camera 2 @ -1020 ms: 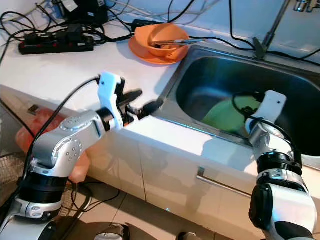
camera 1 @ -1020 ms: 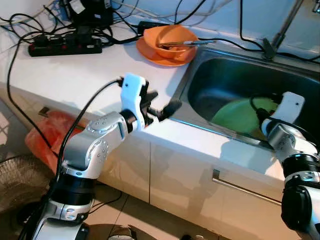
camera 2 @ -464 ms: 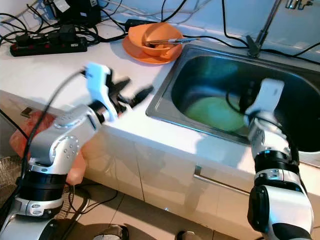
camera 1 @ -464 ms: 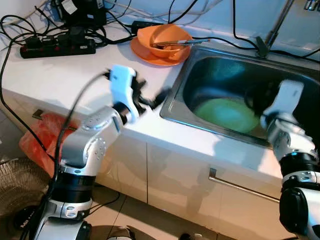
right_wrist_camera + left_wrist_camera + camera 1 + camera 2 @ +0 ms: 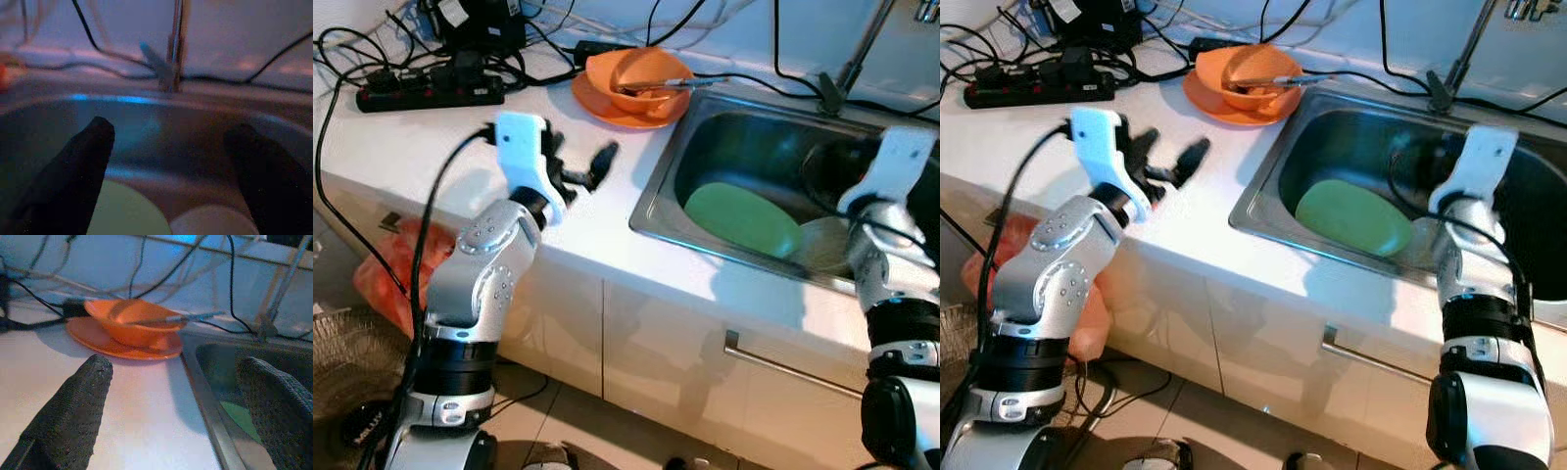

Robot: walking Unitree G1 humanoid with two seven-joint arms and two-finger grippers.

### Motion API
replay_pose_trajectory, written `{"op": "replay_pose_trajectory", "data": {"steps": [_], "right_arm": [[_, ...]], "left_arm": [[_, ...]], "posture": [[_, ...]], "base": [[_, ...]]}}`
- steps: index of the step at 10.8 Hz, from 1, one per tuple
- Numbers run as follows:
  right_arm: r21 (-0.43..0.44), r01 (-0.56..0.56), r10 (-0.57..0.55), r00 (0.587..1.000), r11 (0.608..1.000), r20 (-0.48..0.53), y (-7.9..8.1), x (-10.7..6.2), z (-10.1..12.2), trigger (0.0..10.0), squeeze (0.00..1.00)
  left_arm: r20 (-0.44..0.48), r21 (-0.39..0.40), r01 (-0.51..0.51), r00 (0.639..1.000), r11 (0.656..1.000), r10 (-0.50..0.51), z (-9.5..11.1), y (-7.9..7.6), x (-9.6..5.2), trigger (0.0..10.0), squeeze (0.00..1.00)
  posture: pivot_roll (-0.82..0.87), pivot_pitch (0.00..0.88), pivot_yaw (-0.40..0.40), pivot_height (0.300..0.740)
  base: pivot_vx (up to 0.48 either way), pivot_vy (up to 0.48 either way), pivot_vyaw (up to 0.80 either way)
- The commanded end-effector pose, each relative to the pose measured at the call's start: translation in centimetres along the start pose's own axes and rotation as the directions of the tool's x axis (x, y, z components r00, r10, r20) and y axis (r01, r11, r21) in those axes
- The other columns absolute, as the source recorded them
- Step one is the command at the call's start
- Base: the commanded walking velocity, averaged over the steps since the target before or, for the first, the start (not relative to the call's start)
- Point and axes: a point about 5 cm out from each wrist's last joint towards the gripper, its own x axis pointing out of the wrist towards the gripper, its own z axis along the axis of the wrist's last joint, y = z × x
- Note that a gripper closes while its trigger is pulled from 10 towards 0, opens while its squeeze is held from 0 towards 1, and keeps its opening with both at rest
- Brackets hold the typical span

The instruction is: Kitchen organization

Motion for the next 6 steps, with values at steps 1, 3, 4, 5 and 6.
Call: {"op": "replay_pose_trajectory", "data": {"steps": [1, 3, 4, 5, 6], "right_arm": [[-0.011, -0.005, 0.006, 0.998, 1.000, 0.064, 0.6, -0.3, 0.9, 10.0, 1.00], [0.026, -0.201, 0.197, 0.975, 0.979, 0.099, 5.3, -2.0, 1.0, 10.0, 1.00], [0.047, -0.228, 0.222, 0.970, 0.973, 0.103, 6.0, -2.4, 0.8, 10.0, 0.60], [0.090, -0.248, 0.240, 0.966, 0.965, 0.097, 7.2, -3.0, 0.2, 10.0, 0.51], [0.089, -0.225, 0.217, 0.972, 0.970, 0.094, 7.2, -3.2, -0.2, 10.0, 0.00]], "left_arm": [[0.039, 0.052, -0.068, 0.997, 0.996, 0.066, 0.3, 0.7, -0.3, 10.0, 0.00], [0.109, 0.098, -0.186, 0.978, 0.978, 0.175, 0.5, 2.2, -1.2, 10.0, 0.00], [0.129, 0.129, -0.211, 0.972, 0.969, 0.194, 0.8, 2.6, -1.3, 10.0, 0.00], [0.156, 0.142, -0.254, 0.960, 0.957, 0.232, 1.3, 3.6, -1.3, 10.0, 0.00], [0.165, 0.154, -0.268, 0.956, 0.951, 0.243, 1.7, 3.9, -0.9, 10.0, 0.00]], "posture": [[0.12, 0.058, -0.041, 0.740], [0.11, 0.048, -0.055, 0.740], [0.14, 0.028, -0.056, 0.740], [0.14, 0.026, -0.045, 0.740], [0.14, 0.019, -0.030, 0.740]], "base": [[0.000, 0.000, 0.00], [0.000, 0.000, 0.00], [0.000, 0.000, 0.00], [0.000, 0.000, -0.61], [0.000, 0.000, -0.80]]}}
